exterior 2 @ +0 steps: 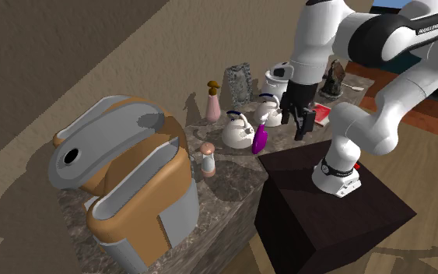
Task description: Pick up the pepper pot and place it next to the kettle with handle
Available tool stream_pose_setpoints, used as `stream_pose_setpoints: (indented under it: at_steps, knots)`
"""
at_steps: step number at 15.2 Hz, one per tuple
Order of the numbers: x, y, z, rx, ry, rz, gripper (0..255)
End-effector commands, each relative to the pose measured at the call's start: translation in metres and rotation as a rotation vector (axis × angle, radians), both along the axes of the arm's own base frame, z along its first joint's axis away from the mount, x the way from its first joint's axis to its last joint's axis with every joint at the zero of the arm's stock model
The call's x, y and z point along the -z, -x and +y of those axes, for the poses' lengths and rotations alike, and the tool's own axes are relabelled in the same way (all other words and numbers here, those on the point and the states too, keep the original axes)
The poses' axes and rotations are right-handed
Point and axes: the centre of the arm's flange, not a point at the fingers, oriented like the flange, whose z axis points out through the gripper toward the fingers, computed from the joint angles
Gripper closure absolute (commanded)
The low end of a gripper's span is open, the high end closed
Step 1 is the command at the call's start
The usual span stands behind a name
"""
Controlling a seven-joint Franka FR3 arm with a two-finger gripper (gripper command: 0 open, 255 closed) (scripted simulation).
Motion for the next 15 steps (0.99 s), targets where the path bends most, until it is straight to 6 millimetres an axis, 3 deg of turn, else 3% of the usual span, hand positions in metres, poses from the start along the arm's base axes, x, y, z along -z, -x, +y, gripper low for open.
stream_pose_setpoints:
  at_steps: [1, 15]
  knots:
    - [0.0, 0.0, 0.0, 0.0, 0.0, 0.0, 0]
    - [0.096, -0.101, -0.121, 0.056, -0.035, -0.037, 0]
